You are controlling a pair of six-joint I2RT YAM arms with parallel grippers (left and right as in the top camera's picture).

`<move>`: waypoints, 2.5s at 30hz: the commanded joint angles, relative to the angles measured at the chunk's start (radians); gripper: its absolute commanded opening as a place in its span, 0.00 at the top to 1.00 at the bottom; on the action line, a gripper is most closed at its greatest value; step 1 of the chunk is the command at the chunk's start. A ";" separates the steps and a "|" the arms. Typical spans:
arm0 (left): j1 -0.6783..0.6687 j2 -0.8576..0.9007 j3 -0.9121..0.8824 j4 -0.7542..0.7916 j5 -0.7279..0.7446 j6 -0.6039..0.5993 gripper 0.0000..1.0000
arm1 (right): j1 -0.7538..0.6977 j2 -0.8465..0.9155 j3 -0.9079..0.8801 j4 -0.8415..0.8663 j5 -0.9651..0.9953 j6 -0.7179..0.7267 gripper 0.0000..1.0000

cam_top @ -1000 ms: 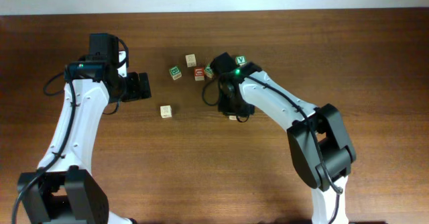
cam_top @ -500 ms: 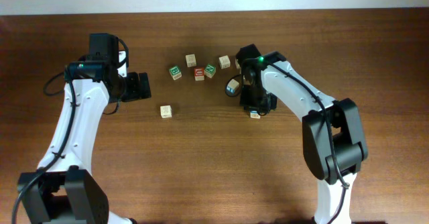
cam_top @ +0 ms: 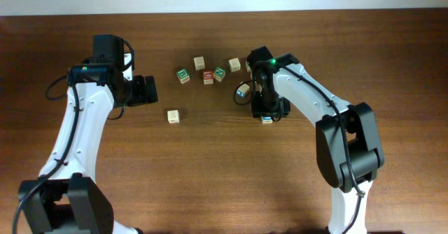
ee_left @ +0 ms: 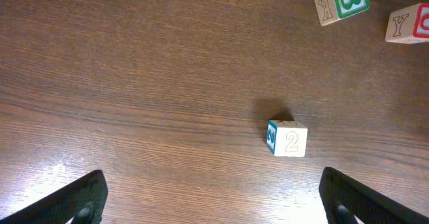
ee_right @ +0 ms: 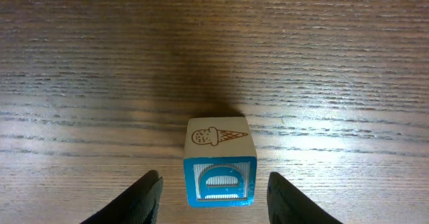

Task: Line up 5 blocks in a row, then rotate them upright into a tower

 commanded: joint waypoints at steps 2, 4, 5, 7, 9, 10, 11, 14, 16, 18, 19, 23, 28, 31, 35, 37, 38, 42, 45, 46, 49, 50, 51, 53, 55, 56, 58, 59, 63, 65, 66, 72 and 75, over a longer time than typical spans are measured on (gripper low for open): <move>-0.003 0.006 0.014 0.002 -0.010 -0.013 0.01 | 0.004 0.007 0.119 -0.037 -0.034 -0.069 0.48; -0.003 0.006 0.014 0.007 -0.011 -0.013 0.01 | 0.014 0.001 0.189 -0.050 -0.087 -0.098 0.47; -0.002 0.006 0.014 0.012 -0.011 -0.013 0.01 | 0.027 0.001 0.233 -0.054 -0.114 -0.105 0.45; -0.002 0.006 0.014 0.023 -0.011 -0.012 0.01 | 0.056 0.001 0.286 -0.042 -0.122 -0.105 0.42; -0.002 0.006 0.014 0.025 -0.011 -0.012 0.01 | 0.083 0.001 0.296 0.010 -0.111 -0.102 0.39; -0.002 0.006 0.014 0.025 -0.011 -0.013 0.01 | 0.088 0.002 0.295 0.031 -0.089 -0.087 0.38; -0.002 0.006 0.014 0.024 -0.011 -0.012 0.01 | 0.089 0.008 0.295 0.044 -0.058 -0.066 0.38; -0.002 0.006 0.014 0.025 -0.010 -0.013 0.01 | 0.085 0.026 0.295 0.075 0.014 -0.001 0.39; -0.002 0.006 0.014 0.025 -0.010 -0.013 0.01 | 0.080 0.039 0.294 0.106 0.014 -0.002 0.39; -0.002 0.006 0.014 0.026 -0.009 -0.013 0.01 | 0.074 0.060 0.294 0.128 0.019 0.000 0.39; -0.002 0.006 0.014 0.026 -0.010 -0.013 0.01 | 0.073 0.066 0.294 0.130 0.030 0.027 0.39; -0.002 0.006 0.014 0.025 -0.010 -0.013 0.01 | 0.069 0.117 0.294 0.147 0.037 0.205 0.40; -0.002 0.006 0.014 0.025 -0.010 -0.013 0.01 | 0.069 0.178 0.294 0.159 0.086 0.354 0.39; -0.002 0.006 0.014 0.025 -0.010 -0.013 0.01 | 0.069 0.186 0.292 0.167 0.111 0.403 0.39; -0.002 0.006 0.014 0.025 -0.010 -0.013 0.01 | 0.069 0.207 0.290 0.206 0.111 0.407 0.39; -0.002 0.006 0.014 0.025 -0.010 -0.013 0.01 | 0.069 0.216 0.290 0.208 0.100 0.407 0.42; -0.002 0.006 0.014 0.025 -0.010 -0.013 0.01 | 0.069 0.220 0.290 0.208 0.098 0.407 0.44; -0.002 0.006 0.014 0.025 -0.010 -0.013 0.01 | 0.069 0.221 0.290 0.201 0.072 0.402 0.58; -0.002 0.006 0.014 0.025 -0.010 -0.013 0.01 | 0.069 0.221 0.290 0.189 0.042 0.344 0.67; -0.002 0.006 0.014 0.025 -0.010 -0.013 0.01 | 0.069 0.221 0.290 0.186 0.025 0.312 0.69; -0.002 0.006 0.014 0.025 -0.010 -0.013 0.01 | 0.069 0.220 0.290 0.161 0.019 0.250 0.70; -0.002 0.006 0.014 0.025 -0.010 -0.013 0.01 | 0.069 0.217 0.291 0.144 0.004 0.223 0.70; -0.002 0.006 0.014 0.025 -0.010 -0.013 0.01 | 0.068 0.215 0.291 0.134 -0.020 0.180 0.70; -0.002 0.006 0.014 0.025 -0.010 -0.013 0.01 | 0.068 0.206 0.292 0.106 -0.057 0.117 0.70; -0.002 0.006 0.014 0.025 -0.010 -0.013 0.01 | 0.068 0.200 0.292 0.064 -0.063 0.112 0.69; -0.002 0.006 0.014 0.025 -0.010 -0.013 0.01 | 0.068 0.200 0.292 0.036 -0.063 0.101 0.69; -0.002 0.006 0.014 0.025 -0.010 -0.013 0.01 | 0.068 0.200 0.291 -0.013 -0.063 0.071 0.68; -0.002 0.006 0.014 0.025 -0.010 -0.013 0.01 | 0.069 0.200 0.291 -0.031 -0.063 0.071 0.68; -0.002 0.006 0.014 0.025 -0.010 -0.013 0.01 | 0.069 0.200 0.291 -0.076 -0.063 0.063 0.68; -0.002 0.006 0.014 0.025 -0.010 -0.013 0.01 | 0.069 0.200 0.291 -0.100 -0.058 0.053 0.68; -0.002 0.006 0.014 0.025 -0.010 -0.013 0.01 | 0.069 0.200 0.291 -0.119 -0.055 0.053 0.68; -0.002 0.006 0.014 0.025 -0.010 -0.013 0.01 | 0.069 0.200 0.291 -0.160 -0.055 0.053 0.68; -0.002 0.006 0.014 0.025 -0.010 -0.013 0.01 | 0.069 0.200 0.291 -0.176 -0.055 0.053 0.68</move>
